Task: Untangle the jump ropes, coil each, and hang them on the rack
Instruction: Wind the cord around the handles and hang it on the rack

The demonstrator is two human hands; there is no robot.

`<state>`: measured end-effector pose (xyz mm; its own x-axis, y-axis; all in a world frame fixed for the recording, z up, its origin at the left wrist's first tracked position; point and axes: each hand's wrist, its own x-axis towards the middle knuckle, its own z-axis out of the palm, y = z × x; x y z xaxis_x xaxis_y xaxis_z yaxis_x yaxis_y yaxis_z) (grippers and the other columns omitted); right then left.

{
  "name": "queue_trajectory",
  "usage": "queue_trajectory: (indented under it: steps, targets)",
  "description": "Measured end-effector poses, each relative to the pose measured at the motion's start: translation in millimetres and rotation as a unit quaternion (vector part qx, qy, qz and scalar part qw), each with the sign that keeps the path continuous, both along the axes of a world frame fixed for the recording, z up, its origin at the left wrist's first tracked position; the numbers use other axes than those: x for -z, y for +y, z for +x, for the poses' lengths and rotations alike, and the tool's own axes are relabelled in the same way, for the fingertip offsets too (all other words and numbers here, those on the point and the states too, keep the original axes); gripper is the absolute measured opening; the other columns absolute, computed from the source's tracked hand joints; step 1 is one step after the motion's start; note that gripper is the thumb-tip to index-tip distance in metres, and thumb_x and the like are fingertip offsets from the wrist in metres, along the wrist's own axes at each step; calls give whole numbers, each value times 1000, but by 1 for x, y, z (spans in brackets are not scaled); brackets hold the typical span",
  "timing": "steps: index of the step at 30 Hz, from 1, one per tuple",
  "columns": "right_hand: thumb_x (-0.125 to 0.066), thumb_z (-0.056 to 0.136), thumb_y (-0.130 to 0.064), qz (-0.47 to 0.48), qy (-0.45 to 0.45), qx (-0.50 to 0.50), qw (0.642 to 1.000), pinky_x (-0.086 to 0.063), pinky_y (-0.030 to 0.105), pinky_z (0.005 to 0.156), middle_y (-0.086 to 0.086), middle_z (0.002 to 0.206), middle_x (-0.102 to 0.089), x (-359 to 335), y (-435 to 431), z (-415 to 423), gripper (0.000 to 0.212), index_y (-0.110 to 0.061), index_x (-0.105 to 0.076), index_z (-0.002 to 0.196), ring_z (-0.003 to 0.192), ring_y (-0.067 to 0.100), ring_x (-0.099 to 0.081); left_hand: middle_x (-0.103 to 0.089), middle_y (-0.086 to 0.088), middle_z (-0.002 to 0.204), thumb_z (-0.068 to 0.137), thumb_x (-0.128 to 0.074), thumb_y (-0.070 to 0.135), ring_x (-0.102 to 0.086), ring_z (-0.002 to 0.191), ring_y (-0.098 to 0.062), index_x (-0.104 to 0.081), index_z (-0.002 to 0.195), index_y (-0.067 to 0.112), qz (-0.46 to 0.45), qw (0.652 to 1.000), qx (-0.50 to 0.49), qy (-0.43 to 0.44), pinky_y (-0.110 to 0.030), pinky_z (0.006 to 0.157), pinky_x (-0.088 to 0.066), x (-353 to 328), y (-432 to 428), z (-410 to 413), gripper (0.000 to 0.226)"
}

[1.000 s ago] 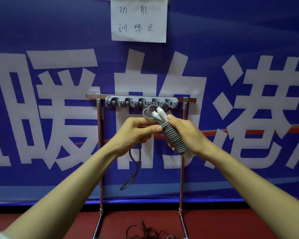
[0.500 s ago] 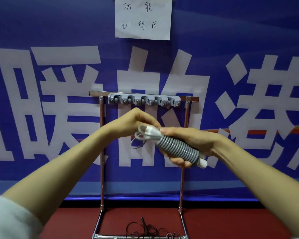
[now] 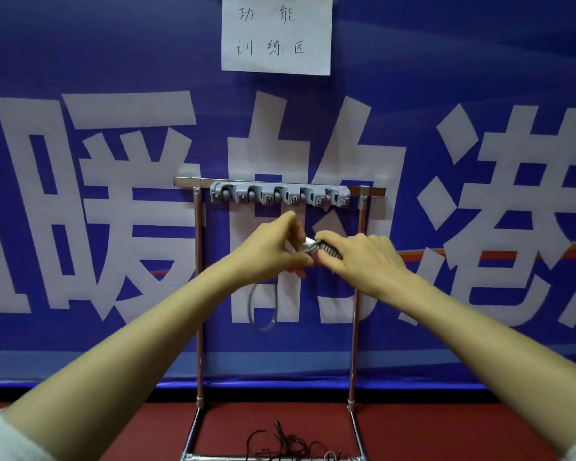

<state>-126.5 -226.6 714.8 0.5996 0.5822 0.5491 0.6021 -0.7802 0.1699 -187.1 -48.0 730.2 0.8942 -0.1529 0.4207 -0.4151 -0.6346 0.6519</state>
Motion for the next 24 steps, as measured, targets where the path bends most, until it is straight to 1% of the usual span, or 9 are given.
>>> queue_trajectory:
  steps: [3, 5, 7, 10, 13, 15, 17, 20, 24]
  targets:
    - [-26, 102, -49, -24, -80, 2, 997, -34, 31, 57, 2, 93, -67, 2, 1, 1, 45, -32, -33, 144, 79, 26, -64, -64, -3, 80, 83, -73, 5, -66, 69, -11, -54, 106, 3, -104, 984, 55, 132, -23, 66, -57, -5, 2, -1, 29]
    - [-26, 101, -48, -29, -141, 1, 990, -33, 30, 51, 4, 85, -66, 2, 1, 3, 48, -29, -38, 144, 68, 26, -64, -66, -1, 78, 92, -64, 23, -61, 73, -10, -62, 103, 4, -152, 962, 81, 212, -24, 71, -57, -7, 3, -1, 23]
    - [-30, 97, -45, -12, -223, -19, 975, -30, 25, 39, 5, 64, -60, 0, 0, 6, 49, -22, -55, 133, 45, 23, -56, -67, 0, 75, 98, -50, 36, -62, 78, -12, -67, 101, 7, -223, 916, 116, 313, -33, 82, -58, -7, 3, 0, 34]
    - [-33, 93, -43, -1, -283, -31, 959, -20, 19, 38, 3, 54, -51, -3, -2, 10, 49, -19, -65, 123, 34, 19, -45, -66, -5, 76, 100, -46, 25, -70, 83, -20, -70, 89, 5, -361, 836, 180, 371, -41, 90, -56, -6, -1, 3, 33]
    - [-34, 93, -42, 6, -295, -39, 955, -19, 19, 38, 3, 53, -50, -3, -4, 13, 49, -20, -65, 123, 33, 19, -44, -67, -11, 76, 95, -49, 11, -71, 68, -19, -70, 80, -1, -474, 781, 174, 368, -35, 68, -62, -5, -5, 5, 28]
    - [-33, 94, -44, 32, -292, -24, 956, -24, 20, 37, 3, 52, -51, -4, -6, 13, 49, -21, -65, 123, 33, 20, -45, -59, -7, 71, 91, -51, 10, -54, 49, -8, -66, 86, 0, -515, 759, 171, 360, -22, 49, -54, -2, -6, 8, 19]
    - [-32, 97, -48, 60, -233, -1, 971, -35, 26, 41, 3, 63, -59, -7, -5, 8, 48, -27, -56, 132, 46, 24, -56, -50, -2, 68, 92, -51, 12, -34, 45, -3, -66, 88, 2, -524, 760, 168, 345, -13, 41, -36, 0, -8, 13, 18]
    - [-34, 98, -52, 135, -25, -16, 990, -45, 34, 62, -2, 85, -67, -19, -6, 2, 44, -39, -40, 140, 77, 23, -65, -49, 0, 65, 95, -52, 13, -24, 46, -3, -69, 79, 6, -526, 782, 150, 300, -11, 38, -25, 3, -12, 16, 25]
    - [-52, 92, -52, 285, 224, -156, 919, -58, 40, 62, 5, 79, -70, -27, -12, -9, 32, -31, -54, 116, 66, 23, -69, -58, 1, 64, 93, -54, 12, -27, 43, -3, -61, 89, 10, -484, 833, 153, 219, -11, 37, -27, 4, -13, 14, 8]
